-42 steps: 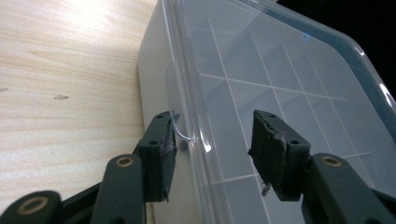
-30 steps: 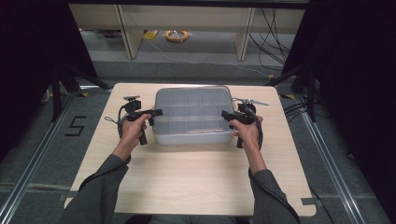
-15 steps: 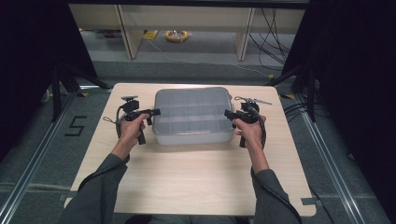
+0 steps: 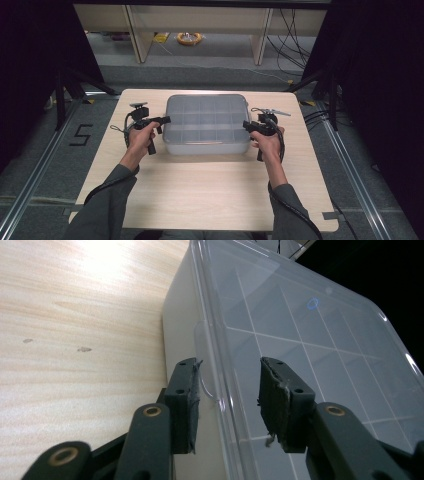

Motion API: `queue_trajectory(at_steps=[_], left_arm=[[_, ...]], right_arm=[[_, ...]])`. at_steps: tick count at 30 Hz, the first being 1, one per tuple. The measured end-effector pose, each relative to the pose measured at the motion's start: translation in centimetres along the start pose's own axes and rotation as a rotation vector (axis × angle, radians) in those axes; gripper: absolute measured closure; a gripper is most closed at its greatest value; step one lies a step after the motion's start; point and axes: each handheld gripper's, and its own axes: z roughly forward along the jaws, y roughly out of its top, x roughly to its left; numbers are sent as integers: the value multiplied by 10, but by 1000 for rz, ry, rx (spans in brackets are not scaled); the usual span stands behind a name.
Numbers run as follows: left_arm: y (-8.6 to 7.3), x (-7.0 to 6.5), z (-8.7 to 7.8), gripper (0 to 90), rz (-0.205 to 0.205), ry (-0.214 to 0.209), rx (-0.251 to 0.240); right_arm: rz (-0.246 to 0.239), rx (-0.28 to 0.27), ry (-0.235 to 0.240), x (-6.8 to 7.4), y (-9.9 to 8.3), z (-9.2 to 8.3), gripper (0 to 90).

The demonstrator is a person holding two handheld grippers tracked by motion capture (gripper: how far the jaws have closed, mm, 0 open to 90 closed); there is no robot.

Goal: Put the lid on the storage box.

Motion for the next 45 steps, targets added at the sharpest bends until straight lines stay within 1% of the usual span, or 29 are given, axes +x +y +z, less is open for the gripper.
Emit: queue_trajectory(at_steps=[2,3,4,5,6,7,8,9,10,12,13,16,17,22,23,26,29,30,31,32,35,36,37,38,40,41,42,43,45], left_arm=[[0,-2,1,594,11,11,-4],[1,-3,1,593,10,15,-2],[1,-4,2,593,11,16,-1],[2,-4,2,592,11,17,-11],[3,-4,2,592,27,17,-6],[3,-5,2,593,18,24,-4],[3,-4,3,590,37,28,-6],[2,-4,4,588,35,26,-17],[3,-3,4,586,31,24,-10],[3,-3,4,587,43,32,-2],[3,-4,4,584,46,30,0],[4,-3,4,589,47,27,-1],[4,-3,4,590,43,25,-4],[5,-4,6,588,26,32,-9],[5,-4,6,589,23,33,-14],[5,-3,7,593,16,30,-17],[5,-3,8,589,25,26,-19],[5,-3,7,587,25,26,-19],[5,-4,7,583,13,27,-19],[5,-3,6,579,22,22,-24],[5,-2,6,574,19,18,-27],[5,-2,6,572,20,18,-27],[5,-2,6,570,18,17,-27],[5,-3,5,566,3,18,-26],[5,-2,5,559,13,18,-23],[4,-3,5,554,-1,20,-26],[5,-2,5,547,0,18,-22],[5,-1,4,539,-3,18,-25],[6,1,2,520,-13,25,-37]], right_arm=[[-7,-21,-1,-2,0,2,641],[-34,-37,-3,-5,0,5,644],[15,-36,5,-2,0,5,647],[-30,-48,6,-7,1,7,655],[-5,-44,11,-5,2,8,660],[-17,-55,2,-7,4,9,672],[16,-60,0,-5,4,10,679],[-2,-71,4,-7,5,12,687],[24,-71,6,-6,6,13,688],[-2,-73,6,-9,8,14,688],[-21,-83,-10,-10,8,16,686],[8,-67,3,-7,7,15,673],[-23,-70,-7,-9,7,15,670],[-7,-80,4,-8,5,14,666],[-22,-82,-6,-8,5,14,661],[-26,-80,-3,-8,3,13,651],[16,-70,22,-6,1,11,639],[-29,-82,8,-9,0,12,635],[3,-69,25,-6,0,10,633],[-14,-72,22,-7,-1,10,627],[-10,-74,25,-7,-1,10,623],[-35,-76,24,-8,-1,10,621],[-42,-78,22,-8,-1,11,620],[-44,-82,22,-8,-1,11,619],[-38,-75,21,-7,-1,10,618],[-22,-64,33,-7,0,9,613],[-22,-63,31,-6,0,9,611],[5,-58,26,-4,0,9,609],[17,-57,29,-4,-1,10,602]])
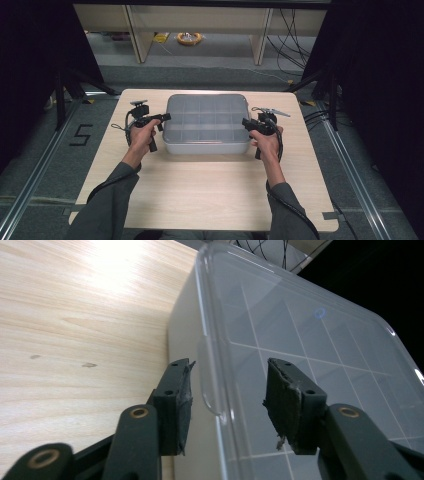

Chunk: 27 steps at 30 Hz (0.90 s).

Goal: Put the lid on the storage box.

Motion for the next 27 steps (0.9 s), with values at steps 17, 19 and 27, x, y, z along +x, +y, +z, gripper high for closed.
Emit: queue_trajectory(at_steps=[17,19,27], left_arm=[[-5,9,-38,432,80,-80,47],[-9,8,-44,421,92,-96,55],[-29,6,-63,366,149,-125,87]], right_arm=[[-16,-17,15,-16,-3,-28,506],[41,-3,33,-13,-5,-33,489],[-12,-20,57,-16,-12,-44,440]])
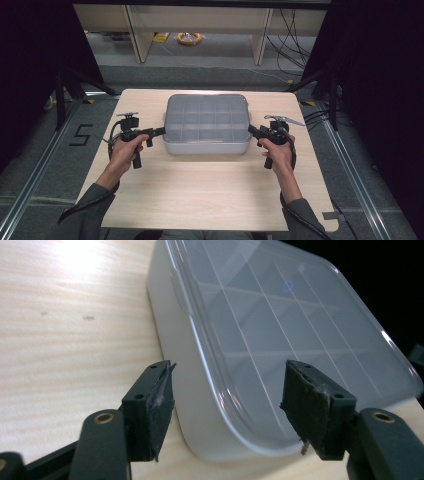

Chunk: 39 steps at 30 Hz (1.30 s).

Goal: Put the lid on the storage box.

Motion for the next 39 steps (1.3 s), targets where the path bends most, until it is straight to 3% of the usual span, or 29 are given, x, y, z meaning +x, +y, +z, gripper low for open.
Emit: queue_trajectory(at_steps=[5,6,8,9,13,16,17,18,19,20,22,23,24,26,27,28,30,31,32,33,34,37,39], left_arm=[[-15,-3,-5,333,2,-50,34],[-18,-4,-6,334,14,-52,41],[-22,-5,-8,333,10,-56,31],[-25,-6,-9,334,17,-66,32],[-32,-9,-11,324,63,-62,45],[-39,-12,-14,313,79,-75,44],[-41,-14,-15,312,82,-75,44],[-43,-15,-16,308,87,-74,44],[-45,-17,-16,301,95,-82,48],[-47,-19,-17,296,100,-82,48],[-51,-21,-19,282,112,-91,49],[-52,-22,-21,277,121,-94,47],[-54,-23,-22,272,127,-92,38],[-59,-26,-25,258,145,-80,29],[-61,-25,-25,251,153,-87,26],[-64,-26,-25,244,153,-94,33],[-69,-27,-26,224,142,-96,43],[-72,-26,-26,218,143,-102,45],[-74,-26,-27,216,144,-107,46],[-76,-26,-27,211,145,-109,49],[-78,-26,-27,205,140,-110,46],[-81,-27,-30,199,155,-111,47],[-84,-27,-32,193,167,-108,46]], right_arm=[[-29,-4,4,2,-4,-6,415],[23,8,16,7,-6,-9,414],[8,1,22,7,-7,-12,407],[-23,-6,34,5,-8,-13,404],[-35,1,28,6,-12,-20,391],[-29,-8,52,5,-16,-24,381],[-1,-3,50,8,-19,-26,380],[-57,-17,38,4,-20,-25,375],[-49,0,58,5,-21,-27,371],[-59,14,43,4,-22,-29,370],[-56,-7,58,4,-23,-31,353],[18,17,58,11,-24,-35,340],[-17,10,52,9,-25,-35,334],[-15,14,75,11,-28,-39,308],[12,30,83,14,-30,-42,295],[-19,25,82,12,-31,-43,283],[-18,36,92,14,-36,-46,264],[8,55,88,16,-39,-48,250],[-41,41,87,13,-41,-48,241],[-23,54,102,15,-43,-50,234],[-50,50,91,14,-46,-50,228],[-24,64,105,16,-51,-55,220],[-51,70,97,15,-54,-56,218]])
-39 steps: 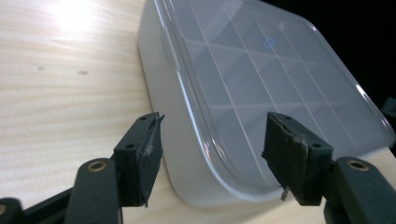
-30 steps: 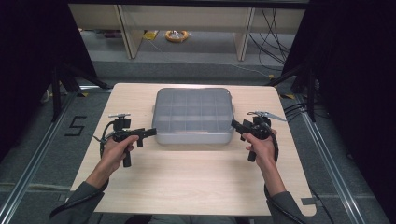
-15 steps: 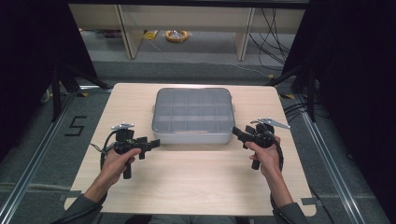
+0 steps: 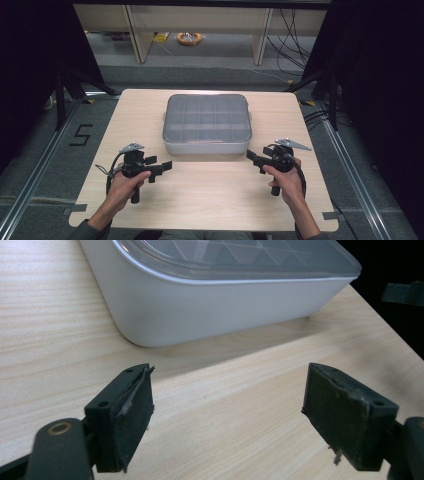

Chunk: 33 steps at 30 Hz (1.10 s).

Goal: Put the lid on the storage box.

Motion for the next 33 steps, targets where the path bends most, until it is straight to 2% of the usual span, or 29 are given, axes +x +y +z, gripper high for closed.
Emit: queue_trajectory(at_steps=[3,4,5,6,10,12,13,15,16,17,18,19,20,21,22,23,26,30,31,32,33], left_arm=[[-7,-3,-4,177,28,2,8],[-9,-4,-5,176,38,0,9],[-12,-5,-5,172,42,-1,10],[-14,-7,-6,160,48,0,16],[-22,-12,-8,152,72,-26,26],[-25,-14,-9,152,82,-32,25],[-26,-15,-10,152,99,-26,29],[-29,-17,-11,152,114,-31,31],[-30,-18,-11,152,121,-35,38],[-32,-19,-12,152,124,-45,33],[-33,-19,-12,152,122,-42,35],[-35,-20,-12,152,123,-43,33],[-36,-20,-13,152,131,-42,40],[-38,-21,-13,152,132,-38,42],[-39,-21,-14,152,138,-40,50],[-41,-22,-14,152,141,-47,55],[-45,-23,-16,152,139,-47,61],[-51,-26,-19,152,135,-56,65],[-53,-27,-20,152,143,-59,69],[-54,-27,-20,152,143,-60,73],[-55,-29,-21,153,140,-63,72]], right_arm=[[10,5,20,4,-5,-3,214],[-13,-2,10,4,-7,-2,211],[2,8,25,7,-7,-5,207],[-15,2,14,8,-9,-5,202],[-14,10,29,15,-15,-9,174],[-25,33,22,18,-18,-11,168],[-30,30,22,19,-20,-12,166],[-85,-5,43,17,-24,-12,165],[-76,-3,42,19,-25,-13,165],[-76,-3,39,21,-26,-14,164],[-102,17,32,22,-29,-16,165],[-43,23,48,27,-32,-17,166],[-96,14,51,24,-33,-17,166],[-47,31,56,29,-35,-19,166],[-96,15,59,25,-36,-18,167],[-102,34,52,26,-37,-20,167],[-101,19,67,28,-42,-21,168],[-123,39,49,31,-47,-26,168],[-116,25,64,32,-49,-24,168],[-118,45,70,33,-50,-27,168],[-104,45,55,35,-52,-27,168]])
